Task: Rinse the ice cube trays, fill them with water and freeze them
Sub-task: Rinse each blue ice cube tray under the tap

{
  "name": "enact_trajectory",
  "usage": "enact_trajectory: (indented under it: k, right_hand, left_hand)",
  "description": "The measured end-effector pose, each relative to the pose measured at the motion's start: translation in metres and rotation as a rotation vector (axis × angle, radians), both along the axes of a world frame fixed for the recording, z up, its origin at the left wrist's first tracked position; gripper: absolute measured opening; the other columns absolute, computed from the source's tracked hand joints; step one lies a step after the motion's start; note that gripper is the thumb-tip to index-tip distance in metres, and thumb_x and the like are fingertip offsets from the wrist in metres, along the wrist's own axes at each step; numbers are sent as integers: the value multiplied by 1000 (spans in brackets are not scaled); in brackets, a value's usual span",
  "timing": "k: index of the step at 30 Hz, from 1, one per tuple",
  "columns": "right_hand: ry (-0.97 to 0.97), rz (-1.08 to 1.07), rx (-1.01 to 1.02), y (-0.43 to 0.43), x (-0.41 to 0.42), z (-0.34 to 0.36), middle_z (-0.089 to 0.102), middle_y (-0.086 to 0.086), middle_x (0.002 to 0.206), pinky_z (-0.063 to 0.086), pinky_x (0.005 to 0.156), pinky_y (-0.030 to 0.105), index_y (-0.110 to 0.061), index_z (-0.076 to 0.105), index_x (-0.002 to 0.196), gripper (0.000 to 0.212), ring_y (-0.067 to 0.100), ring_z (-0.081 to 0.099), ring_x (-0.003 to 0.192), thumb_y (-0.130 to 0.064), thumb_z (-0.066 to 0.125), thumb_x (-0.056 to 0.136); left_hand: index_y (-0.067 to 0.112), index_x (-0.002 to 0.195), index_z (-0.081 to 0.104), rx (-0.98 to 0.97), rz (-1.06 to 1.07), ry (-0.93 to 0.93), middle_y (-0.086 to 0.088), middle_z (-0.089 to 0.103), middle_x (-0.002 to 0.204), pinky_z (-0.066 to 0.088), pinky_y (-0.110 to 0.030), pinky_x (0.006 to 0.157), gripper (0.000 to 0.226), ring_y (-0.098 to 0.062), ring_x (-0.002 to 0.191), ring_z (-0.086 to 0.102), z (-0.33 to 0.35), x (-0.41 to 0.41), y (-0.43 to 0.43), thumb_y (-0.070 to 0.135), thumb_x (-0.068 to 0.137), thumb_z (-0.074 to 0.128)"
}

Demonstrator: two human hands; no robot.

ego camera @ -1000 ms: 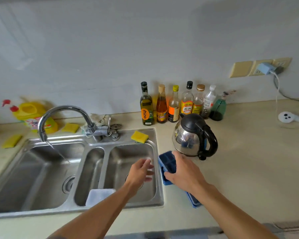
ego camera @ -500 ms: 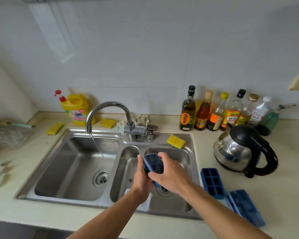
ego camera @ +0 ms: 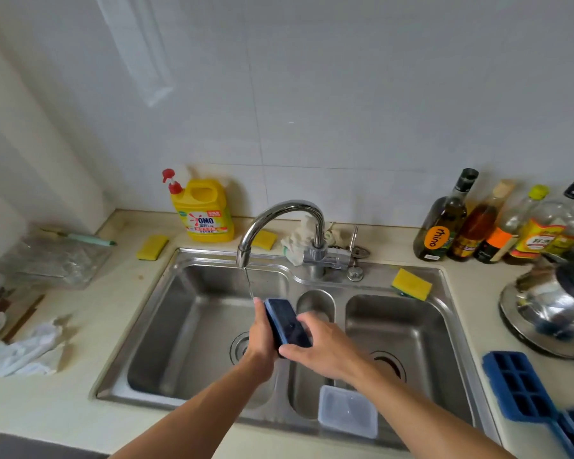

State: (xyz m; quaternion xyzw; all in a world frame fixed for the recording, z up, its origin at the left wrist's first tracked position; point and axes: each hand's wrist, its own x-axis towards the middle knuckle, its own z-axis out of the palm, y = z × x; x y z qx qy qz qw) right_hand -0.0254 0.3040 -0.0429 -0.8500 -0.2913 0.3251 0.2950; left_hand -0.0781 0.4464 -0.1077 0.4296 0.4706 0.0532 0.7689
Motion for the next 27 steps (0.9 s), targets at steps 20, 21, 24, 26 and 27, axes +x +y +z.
enact_trajectory:
  k: [20, 21, 24, 26, 27]
  right_hand:
    - [52, -72, -11, 96, 38, -12, 72, -4, 101, 52, 67, 28, -31, 61, 128, 54, 8, 63, 71, -57, 57, 81]
    - [55, -96, -13, 104, 37, -15, 71, -6, 97, 49, 61, 25, -33, 62, 124, 50, 6, 62, 67, -58, 56, 82]
    - [85, -162, -7, 127, 32, -25, 68, -13, 81, 45, 54, 18, -35, 63, 120, 45, -1, 60, 53, -58, 56, 83]
    - [101, -190, -7, 142, 31, -31, 65, -15, 71, 45, 48, 16, -35, 64, 119, 44, -3, 60, 47, -57, 56, 82]
    - [107, -207, -9, 148, 31, -33, 64, -16, 70, 44, 46, 15, -35, 63, 118, 43, -3, 61, 47, -57, 56, 82]
  left_hand:
    - [18, 102, 65, -10, -117, 146, -17, 76, 91, 61, -45, 59, 61, -36, 86, 74, -13, 50, 79, 68, 101, 28]
    - [17, 102, 64, 7, -148, 162, -18, 75, 91, 60, -44, 57, 62, -36, 83, 74, -15, 51, 88, 67, 101, 28]
    - [11, 112, 64, 52, -221, 210, -22, 74, 100, 63, -50, 63, 65, -40, 87, 73, -22, 56, 115, 65, 102, 30]
    - [9, 112, 68, 90, -261, 210, -23, 75, 102, 62, -56, 78, 66, -41, 92, 73, -27, 58, 130, 63, 103, 30]
    - [8, 110, 70, 119, -287, 202, -23, 75, 101, 60, -57, 83, 65, -42, 94, 73, -29, 59, 136, 60, 104, 30]
